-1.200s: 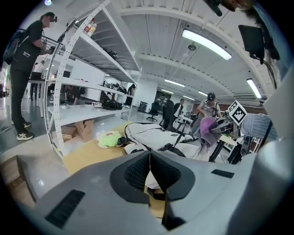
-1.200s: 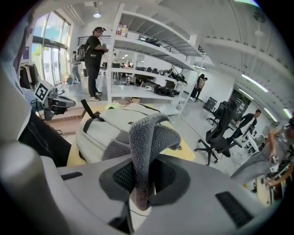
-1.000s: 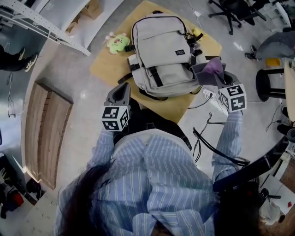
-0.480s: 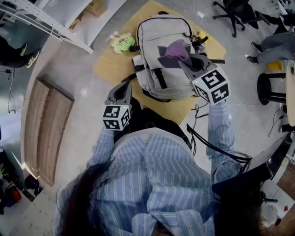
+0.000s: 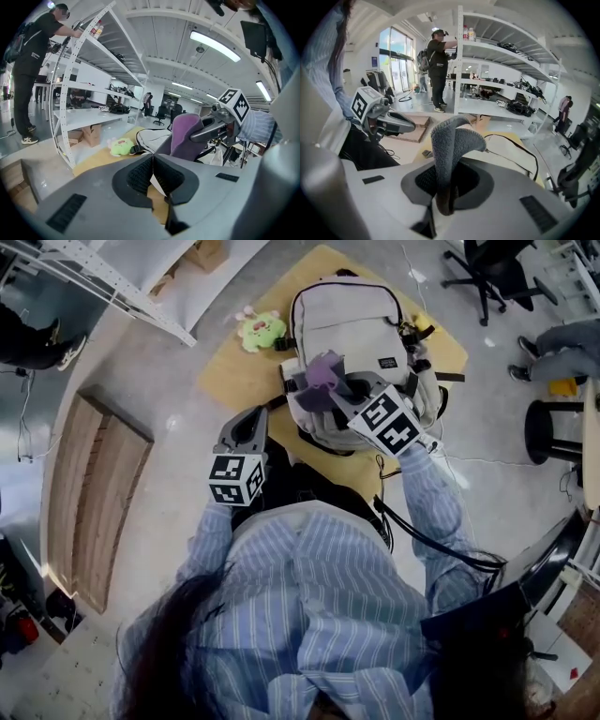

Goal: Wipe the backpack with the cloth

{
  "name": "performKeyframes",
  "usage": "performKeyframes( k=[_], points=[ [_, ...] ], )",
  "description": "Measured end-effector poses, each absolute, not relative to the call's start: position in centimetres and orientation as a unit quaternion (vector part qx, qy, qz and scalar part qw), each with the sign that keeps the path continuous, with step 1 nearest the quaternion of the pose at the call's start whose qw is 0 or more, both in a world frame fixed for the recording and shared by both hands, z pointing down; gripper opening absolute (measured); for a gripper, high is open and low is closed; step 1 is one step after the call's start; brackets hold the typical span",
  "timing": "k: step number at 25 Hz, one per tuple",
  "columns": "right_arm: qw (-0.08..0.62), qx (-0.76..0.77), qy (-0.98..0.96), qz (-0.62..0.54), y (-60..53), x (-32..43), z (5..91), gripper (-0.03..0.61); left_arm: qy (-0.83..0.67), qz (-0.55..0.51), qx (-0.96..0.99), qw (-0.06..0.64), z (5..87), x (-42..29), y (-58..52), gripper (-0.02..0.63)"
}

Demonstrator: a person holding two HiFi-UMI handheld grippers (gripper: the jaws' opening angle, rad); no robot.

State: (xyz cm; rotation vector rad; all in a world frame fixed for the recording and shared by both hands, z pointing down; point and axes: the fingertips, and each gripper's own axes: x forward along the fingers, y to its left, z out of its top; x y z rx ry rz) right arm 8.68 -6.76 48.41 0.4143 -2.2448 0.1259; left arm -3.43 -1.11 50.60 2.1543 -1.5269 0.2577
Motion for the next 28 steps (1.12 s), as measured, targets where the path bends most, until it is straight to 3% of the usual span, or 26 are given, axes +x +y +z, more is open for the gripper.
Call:
performKeyframes(
  k=[15, 28],
  points=[
    [0.448, 0.379, -0.8, 0.123, -13.9, 29.9, 49.1, 0.041, -0.529, 0.111, 0.808, 0.233, 50.6, -1.6, -2.0, 0.006],
    [0.446, 0.468, -0.748, 0.15, -15.8, 38.7, 48.2, 0.041, -0.528, 0.123, 0.809, 0.227, 50.4, -1.7, -2.1, 0.006]
  ],
)
